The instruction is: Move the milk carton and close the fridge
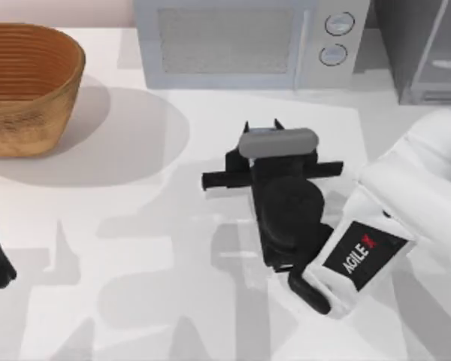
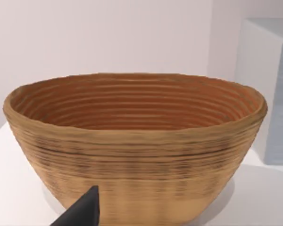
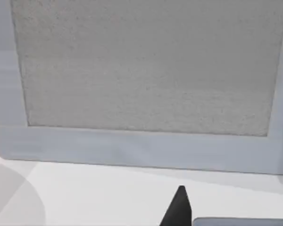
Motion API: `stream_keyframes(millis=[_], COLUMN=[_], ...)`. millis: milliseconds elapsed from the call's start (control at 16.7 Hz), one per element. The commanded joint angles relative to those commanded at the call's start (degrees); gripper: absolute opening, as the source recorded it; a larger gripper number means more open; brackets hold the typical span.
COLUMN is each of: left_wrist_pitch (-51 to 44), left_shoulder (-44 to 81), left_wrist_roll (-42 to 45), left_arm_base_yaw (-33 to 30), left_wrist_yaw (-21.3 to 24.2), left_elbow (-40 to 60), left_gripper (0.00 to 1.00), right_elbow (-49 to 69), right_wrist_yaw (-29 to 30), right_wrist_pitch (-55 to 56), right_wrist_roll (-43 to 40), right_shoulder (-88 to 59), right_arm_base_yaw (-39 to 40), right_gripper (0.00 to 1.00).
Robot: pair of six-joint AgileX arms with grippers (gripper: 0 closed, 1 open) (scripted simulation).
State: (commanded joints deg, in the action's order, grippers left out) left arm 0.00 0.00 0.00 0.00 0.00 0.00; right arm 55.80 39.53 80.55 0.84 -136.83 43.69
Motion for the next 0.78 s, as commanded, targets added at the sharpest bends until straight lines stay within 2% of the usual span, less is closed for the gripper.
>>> stream_keyframes(millis=[480,600,780], left_wrist_pitch=[0.0,0.0,0.0], left_shoulder=[0.0,0.0,0.0], left_wrist_roll=[0.0,0.0,0.0], left_arm_base_yaw=[0.0,0.0,0.0], left_wrist_yaw=[0.0,0.0,0.0], left_elbow=[0.0,0.0,0.0], left_gripper=[1.0,1.0,1.0], right_elbow=[-0.85,-3.61,-9.94], right_wrist_yaw=[-0.33,-2.61,-9.13], right_wrist_pitch=[-1.82,-3.25,-6.01], right_wrist_roll=[0.13,0.13,0.11], right_shoulder=[2.55,5.35,12.89], right_arm_base_yaw=[-0.75,-3.85,-11.88], right_gripper=[0.0,0.0,0.0])
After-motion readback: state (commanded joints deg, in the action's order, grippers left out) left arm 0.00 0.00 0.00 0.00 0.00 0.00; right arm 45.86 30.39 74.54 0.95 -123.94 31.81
